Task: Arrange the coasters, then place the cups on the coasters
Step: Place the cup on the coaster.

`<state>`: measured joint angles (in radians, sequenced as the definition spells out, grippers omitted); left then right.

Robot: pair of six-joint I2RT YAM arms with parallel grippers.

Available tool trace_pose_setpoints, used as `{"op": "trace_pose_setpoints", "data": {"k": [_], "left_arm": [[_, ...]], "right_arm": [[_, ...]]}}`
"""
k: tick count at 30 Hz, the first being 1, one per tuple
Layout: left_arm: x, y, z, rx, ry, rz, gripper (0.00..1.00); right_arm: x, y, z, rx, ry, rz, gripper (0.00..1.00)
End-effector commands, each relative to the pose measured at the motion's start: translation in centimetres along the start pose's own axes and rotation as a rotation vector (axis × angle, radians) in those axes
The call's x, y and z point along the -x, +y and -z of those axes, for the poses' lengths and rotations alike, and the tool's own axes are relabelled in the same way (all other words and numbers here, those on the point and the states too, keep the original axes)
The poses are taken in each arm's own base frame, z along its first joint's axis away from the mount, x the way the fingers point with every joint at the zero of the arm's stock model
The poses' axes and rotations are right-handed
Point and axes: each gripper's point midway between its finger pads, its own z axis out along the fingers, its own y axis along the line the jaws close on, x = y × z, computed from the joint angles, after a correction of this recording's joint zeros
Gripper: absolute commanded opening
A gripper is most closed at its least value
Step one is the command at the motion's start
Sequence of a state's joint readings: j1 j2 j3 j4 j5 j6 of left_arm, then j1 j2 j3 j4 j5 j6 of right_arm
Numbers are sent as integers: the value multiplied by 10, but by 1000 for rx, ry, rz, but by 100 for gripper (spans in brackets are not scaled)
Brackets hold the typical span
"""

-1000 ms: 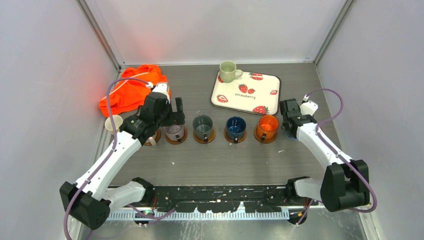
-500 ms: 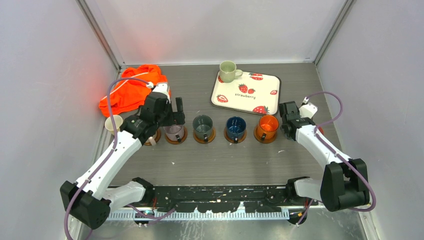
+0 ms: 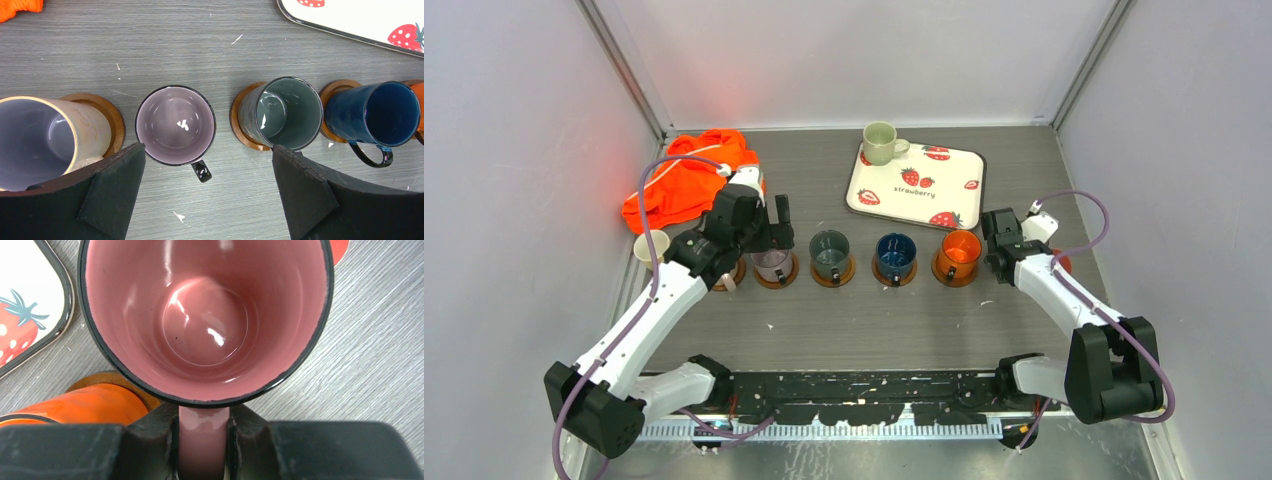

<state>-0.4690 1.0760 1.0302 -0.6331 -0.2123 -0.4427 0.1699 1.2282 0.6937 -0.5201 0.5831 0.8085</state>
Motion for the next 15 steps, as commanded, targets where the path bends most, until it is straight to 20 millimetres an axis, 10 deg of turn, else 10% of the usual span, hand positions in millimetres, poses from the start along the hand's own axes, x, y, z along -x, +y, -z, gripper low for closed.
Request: {"op": "trace_pose_setpoints", "data": {"k": [1,15], "left_arm": [[12,-4,0,-15,-41,20,100],[13,-4,1,-16,-45,21,100]], "right_arm": [[23,15,4,52,-80,-95,0],[8,18,9,85,-19,-103,11]]}}
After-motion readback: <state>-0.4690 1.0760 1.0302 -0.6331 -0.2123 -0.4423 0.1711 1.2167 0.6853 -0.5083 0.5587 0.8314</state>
